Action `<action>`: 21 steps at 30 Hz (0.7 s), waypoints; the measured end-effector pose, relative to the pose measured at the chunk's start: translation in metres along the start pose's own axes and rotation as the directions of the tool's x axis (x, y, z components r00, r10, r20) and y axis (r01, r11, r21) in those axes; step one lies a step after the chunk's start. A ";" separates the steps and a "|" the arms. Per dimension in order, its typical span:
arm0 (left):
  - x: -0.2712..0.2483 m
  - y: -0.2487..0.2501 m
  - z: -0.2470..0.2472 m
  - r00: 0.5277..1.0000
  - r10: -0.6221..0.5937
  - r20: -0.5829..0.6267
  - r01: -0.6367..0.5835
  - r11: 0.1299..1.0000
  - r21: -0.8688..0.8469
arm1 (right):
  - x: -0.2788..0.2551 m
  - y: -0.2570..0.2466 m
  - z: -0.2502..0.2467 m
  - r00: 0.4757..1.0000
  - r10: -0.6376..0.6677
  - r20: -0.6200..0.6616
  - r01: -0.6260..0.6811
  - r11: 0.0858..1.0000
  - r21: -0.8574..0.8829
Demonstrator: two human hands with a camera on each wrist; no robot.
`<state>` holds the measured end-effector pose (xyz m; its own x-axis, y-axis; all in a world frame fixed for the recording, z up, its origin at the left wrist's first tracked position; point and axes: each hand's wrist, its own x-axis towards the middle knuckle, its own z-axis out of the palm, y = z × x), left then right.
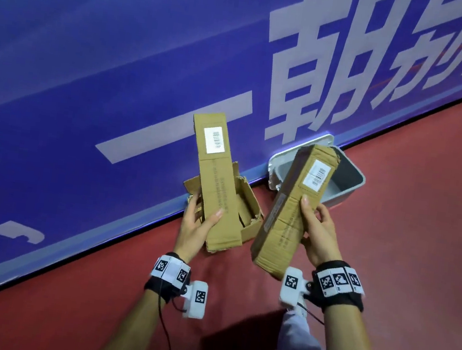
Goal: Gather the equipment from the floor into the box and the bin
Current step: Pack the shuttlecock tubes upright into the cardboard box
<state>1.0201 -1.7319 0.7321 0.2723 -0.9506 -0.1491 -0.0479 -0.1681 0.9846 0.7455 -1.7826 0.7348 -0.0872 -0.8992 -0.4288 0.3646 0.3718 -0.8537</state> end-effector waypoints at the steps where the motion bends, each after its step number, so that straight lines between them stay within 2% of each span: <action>1: 0.015 -0.003 0.004 1.000 -0.014 -0.025 0.014 1.000 0.003 | 0.022 -0.007 -0.001 1.000 0.006 0.020 -0.006 1.000 -0.017; 4: 0.053 -0.011 0.016 0.991 -0.072 -0.115 0.070 0.997 -0.020 | 0.084 -0.032 0.006 0.998 0.017 0.066 -0.012 0.997 -0.070; 10: 0.095 -0.032 0.037 0.934 -0.235 -0.270 0.219 0.972 -0.091 | 0.179 -0.070 0.034 0.995 0.038 0.096 -0.019 0.982 -0.190; 17: 0.124 -0.099 0.004 0.817 -0.448 -0.363 0.470 0.882 -0.032 | 0.254 -0.035 0.074 0.982 0.181 0.044 -0.159 0.938 -0.309; 21: 0.156 -0.106 -0.023 0.818 -0.486 -0.307 0.502 0.864 -0.033 | 0.287 -0.004 0.107 0.968 0.251 0.023 -0.222 0.891 -0.396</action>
<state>1.0901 -1.8562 0.6071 0.5411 -0.6157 -0.5728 0.1270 -0.6135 0.7794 0.8187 -2.0666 0.6470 0.0282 -0.7821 -0.6226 -0.0229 0.6222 -0.7826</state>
